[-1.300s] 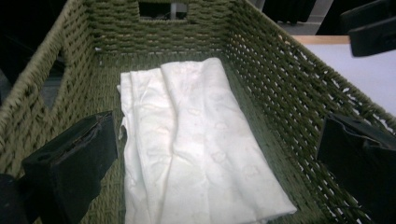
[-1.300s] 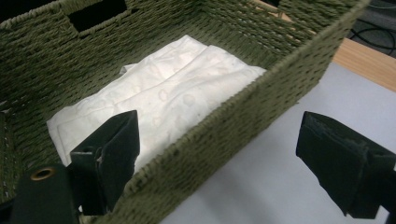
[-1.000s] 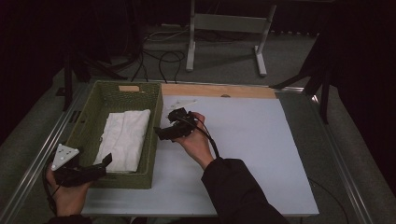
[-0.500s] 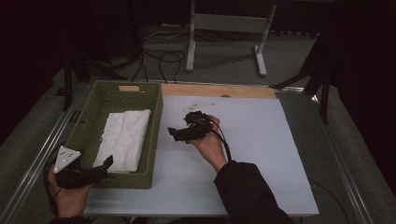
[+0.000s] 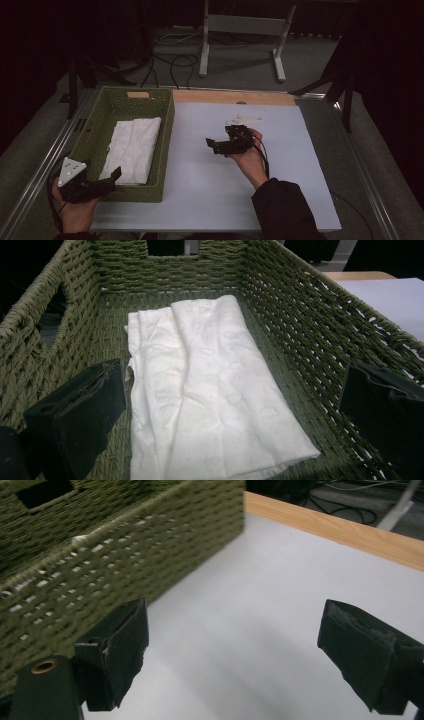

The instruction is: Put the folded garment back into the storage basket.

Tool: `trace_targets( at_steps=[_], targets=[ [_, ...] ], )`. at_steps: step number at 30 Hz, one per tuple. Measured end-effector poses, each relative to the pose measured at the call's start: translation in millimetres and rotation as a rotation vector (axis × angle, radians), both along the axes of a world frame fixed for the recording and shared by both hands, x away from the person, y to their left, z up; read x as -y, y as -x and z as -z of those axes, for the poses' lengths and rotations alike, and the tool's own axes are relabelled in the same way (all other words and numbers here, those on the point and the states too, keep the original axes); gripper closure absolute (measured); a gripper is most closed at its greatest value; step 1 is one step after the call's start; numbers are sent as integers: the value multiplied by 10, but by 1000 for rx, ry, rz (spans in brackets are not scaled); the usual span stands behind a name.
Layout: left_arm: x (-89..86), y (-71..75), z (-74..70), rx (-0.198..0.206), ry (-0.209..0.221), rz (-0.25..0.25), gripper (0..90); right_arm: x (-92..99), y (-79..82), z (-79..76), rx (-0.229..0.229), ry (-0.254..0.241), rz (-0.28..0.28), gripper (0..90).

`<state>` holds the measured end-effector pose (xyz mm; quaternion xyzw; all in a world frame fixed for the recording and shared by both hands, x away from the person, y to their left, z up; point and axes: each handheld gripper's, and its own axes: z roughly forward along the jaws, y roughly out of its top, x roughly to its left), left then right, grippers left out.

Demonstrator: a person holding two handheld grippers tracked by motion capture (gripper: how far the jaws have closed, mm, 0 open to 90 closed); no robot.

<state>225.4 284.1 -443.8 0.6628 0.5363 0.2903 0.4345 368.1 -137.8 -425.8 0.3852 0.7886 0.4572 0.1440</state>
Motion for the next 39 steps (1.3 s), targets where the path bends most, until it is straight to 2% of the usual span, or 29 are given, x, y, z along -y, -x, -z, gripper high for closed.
trace_targets(
  at_steps=[5,15,20,23,26,28,33,39],
  targets=[
    [3,2,4,5,-1,-1,0,232,74,45,1,-17,20,127],
    [3,5,7,6,-10,0,0,627,250,137,34,-20,62,115],
    [7,3,7,4,-11,-3,0,860,384,192,61,-11,91,109],
    [10,2,7,3,-13,-5,0,1013,470,229,57,-18,106,100],
    [11,3,7,2,-13,-4,0,1142,563,267,84,-16,113,99],
    [9,3,6,1,-12,-5,0,1228,619,303,82,-11,125,99],
    [12,1,7,2,-13,-6,0,1446,740,360,84,-34,169,99],
    [13,2,7,1,-11,-6,0,1610,870,433,96,-44,201,99]
  ],
)
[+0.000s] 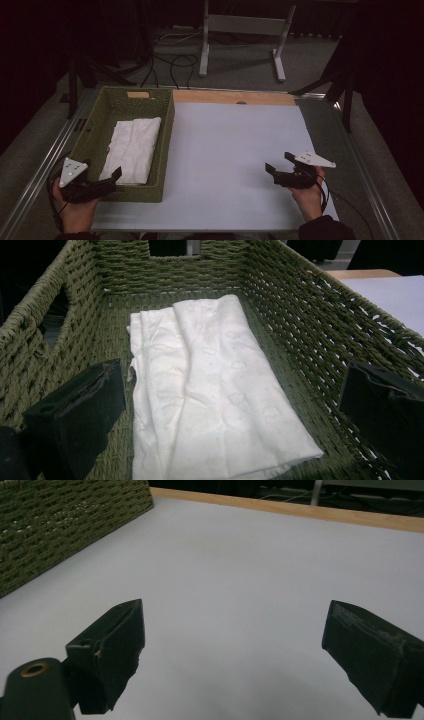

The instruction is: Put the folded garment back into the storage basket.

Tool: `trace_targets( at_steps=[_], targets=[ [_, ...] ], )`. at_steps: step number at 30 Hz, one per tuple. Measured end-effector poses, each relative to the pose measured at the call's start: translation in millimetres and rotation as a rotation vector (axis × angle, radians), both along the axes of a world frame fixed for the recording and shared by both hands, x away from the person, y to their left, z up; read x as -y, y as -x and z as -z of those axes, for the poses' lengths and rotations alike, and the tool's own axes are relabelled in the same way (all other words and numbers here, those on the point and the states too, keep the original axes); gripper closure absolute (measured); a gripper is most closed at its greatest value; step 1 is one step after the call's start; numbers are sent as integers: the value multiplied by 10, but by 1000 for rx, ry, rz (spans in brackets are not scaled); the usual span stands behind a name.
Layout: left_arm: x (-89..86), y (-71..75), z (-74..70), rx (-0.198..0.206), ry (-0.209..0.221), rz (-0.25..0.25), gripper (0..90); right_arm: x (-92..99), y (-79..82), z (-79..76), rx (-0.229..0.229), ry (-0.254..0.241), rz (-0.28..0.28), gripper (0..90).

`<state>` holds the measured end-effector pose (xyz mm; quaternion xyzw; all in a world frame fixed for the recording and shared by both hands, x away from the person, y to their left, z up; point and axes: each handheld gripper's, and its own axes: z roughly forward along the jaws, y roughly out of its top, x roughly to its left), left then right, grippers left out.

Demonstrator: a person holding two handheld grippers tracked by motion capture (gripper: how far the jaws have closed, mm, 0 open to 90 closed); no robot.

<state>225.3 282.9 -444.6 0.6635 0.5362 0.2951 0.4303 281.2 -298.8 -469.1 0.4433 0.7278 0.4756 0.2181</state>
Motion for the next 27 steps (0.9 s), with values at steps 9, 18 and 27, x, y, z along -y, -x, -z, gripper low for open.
trace_targets(
  at_steps=[9,18,27],
  targets=[
    [-6,2,1,2,9,1,0,77,132,23,55,27,7,94],
    [3,2,9,3,1,1,0,150,202,42,80,12,35,93],
    [7,8,17,11,-6,-1,0,180,229,95,93,32,51,93]
  ],
)
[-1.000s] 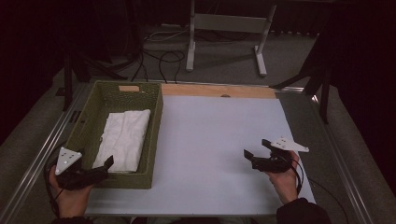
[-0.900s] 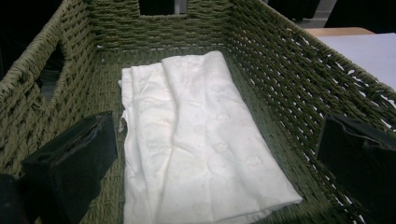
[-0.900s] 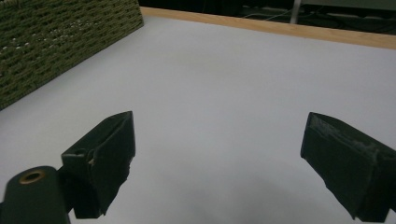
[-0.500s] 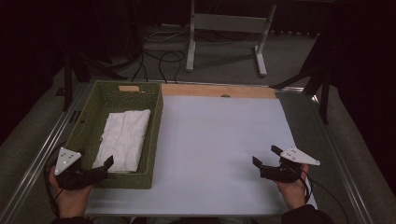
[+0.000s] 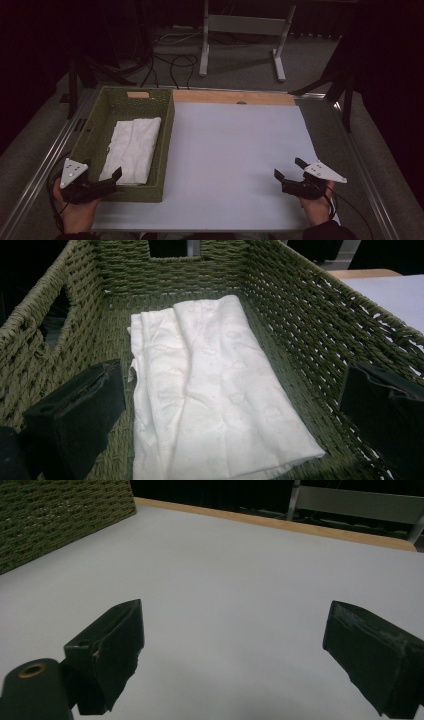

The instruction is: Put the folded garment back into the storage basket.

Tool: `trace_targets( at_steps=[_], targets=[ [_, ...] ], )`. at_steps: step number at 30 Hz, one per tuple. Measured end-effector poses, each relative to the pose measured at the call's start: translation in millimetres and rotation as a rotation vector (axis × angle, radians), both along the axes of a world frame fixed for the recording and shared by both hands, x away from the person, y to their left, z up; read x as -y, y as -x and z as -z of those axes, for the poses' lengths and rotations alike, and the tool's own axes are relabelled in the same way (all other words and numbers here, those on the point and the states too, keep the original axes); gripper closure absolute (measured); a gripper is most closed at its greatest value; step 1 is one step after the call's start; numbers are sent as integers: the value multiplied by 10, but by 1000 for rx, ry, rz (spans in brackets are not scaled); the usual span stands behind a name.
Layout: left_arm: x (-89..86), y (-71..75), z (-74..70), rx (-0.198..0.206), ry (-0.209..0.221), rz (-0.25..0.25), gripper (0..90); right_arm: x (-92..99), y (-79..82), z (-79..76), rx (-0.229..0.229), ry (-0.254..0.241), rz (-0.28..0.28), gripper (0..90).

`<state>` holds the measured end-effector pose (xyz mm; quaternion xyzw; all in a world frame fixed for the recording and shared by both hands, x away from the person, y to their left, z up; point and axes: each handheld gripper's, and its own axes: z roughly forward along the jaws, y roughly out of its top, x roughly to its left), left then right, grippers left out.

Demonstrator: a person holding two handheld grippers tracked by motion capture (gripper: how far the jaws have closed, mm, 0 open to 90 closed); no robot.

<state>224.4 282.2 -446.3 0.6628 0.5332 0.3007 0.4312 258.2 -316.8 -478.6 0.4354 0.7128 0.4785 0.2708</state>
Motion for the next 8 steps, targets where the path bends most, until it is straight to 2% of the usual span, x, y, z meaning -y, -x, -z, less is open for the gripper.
trace_targets(
  at_steps=[8],
  targets=[
    [5,1,5,1,-9,-2,0,-2,0,22,-2,0,8,94]
  ],
)
